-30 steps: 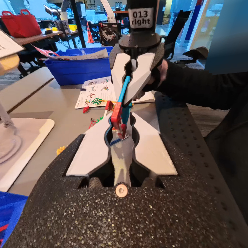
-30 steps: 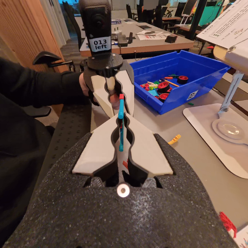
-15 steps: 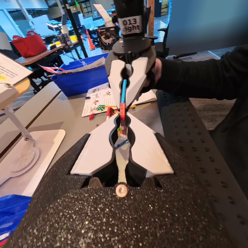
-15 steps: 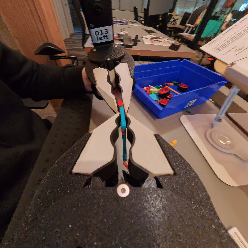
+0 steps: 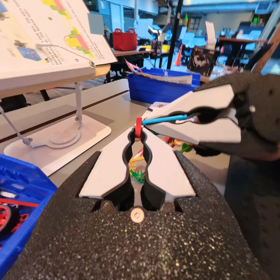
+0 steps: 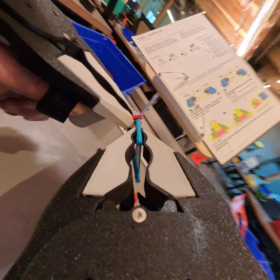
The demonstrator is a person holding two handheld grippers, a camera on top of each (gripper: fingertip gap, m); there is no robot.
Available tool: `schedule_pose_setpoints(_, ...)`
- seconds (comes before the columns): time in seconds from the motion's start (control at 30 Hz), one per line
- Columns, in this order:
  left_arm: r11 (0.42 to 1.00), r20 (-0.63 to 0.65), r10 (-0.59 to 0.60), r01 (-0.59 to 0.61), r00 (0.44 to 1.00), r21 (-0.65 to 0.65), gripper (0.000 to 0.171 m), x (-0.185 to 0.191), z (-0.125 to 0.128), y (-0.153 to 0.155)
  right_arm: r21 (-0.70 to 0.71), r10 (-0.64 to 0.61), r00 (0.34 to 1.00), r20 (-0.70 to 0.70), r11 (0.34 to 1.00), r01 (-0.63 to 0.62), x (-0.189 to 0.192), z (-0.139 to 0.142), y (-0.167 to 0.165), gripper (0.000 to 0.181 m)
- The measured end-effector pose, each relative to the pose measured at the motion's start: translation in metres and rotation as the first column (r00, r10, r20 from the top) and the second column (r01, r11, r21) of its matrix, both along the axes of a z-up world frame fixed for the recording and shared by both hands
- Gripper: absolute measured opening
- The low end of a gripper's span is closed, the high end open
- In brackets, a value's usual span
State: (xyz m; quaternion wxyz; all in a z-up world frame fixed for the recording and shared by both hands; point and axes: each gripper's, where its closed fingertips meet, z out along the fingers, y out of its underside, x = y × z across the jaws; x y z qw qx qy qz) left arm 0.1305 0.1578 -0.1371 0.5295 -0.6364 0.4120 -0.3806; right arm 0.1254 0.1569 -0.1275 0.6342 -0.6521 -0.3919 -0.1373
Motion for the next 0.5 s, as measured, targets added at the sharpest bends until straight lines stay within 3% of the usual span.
schedule_pose_setpoints(0.13,0.99,0.166,0.013,0.01,0.986,-0.139,0.004,0.002,0.016,0.002,0.195,-0.118,0.985,0.122,0.976,0.093,0.0,0.016,0.0,0.0)
schedule_pose_setpoints(0.23,0.989,0.194,-0.012,0.04,0.981,-0.142,0.004,0.002,0.024,-0.001,0.138,-0.037,0.999,-0.031,0.99,0.041,0.0,0.024,-0.003,0.0)
schedule_pose_setpoints(0.3,0.987,0.224,-0.01,0.046,0.975,-0.154,0.004,0.001,0.032,-0.003,0.178,-0.053,0.998,-0.04,0.982,0.059,-0.002,0.031,-0.006,0.0)
schedule_pose_setpoints(0.43,0.959,0.34,0.067,0.033,0.938,-0.281,0.004,0.001,0.038,0.005,0.296,-0.188,0.976,0.106,0.944,0.15,-0.002,0.038,0.002,0.0)
schedule_pose_setpoints(0.5,0.918,0.434,0.116,0.071,0.893,-0.391,0.002,0.0,0.042,0.011,0.349,-0.217,0.964,0.154,0.925,0.153,-0.006,0.041,0.005,0.0)
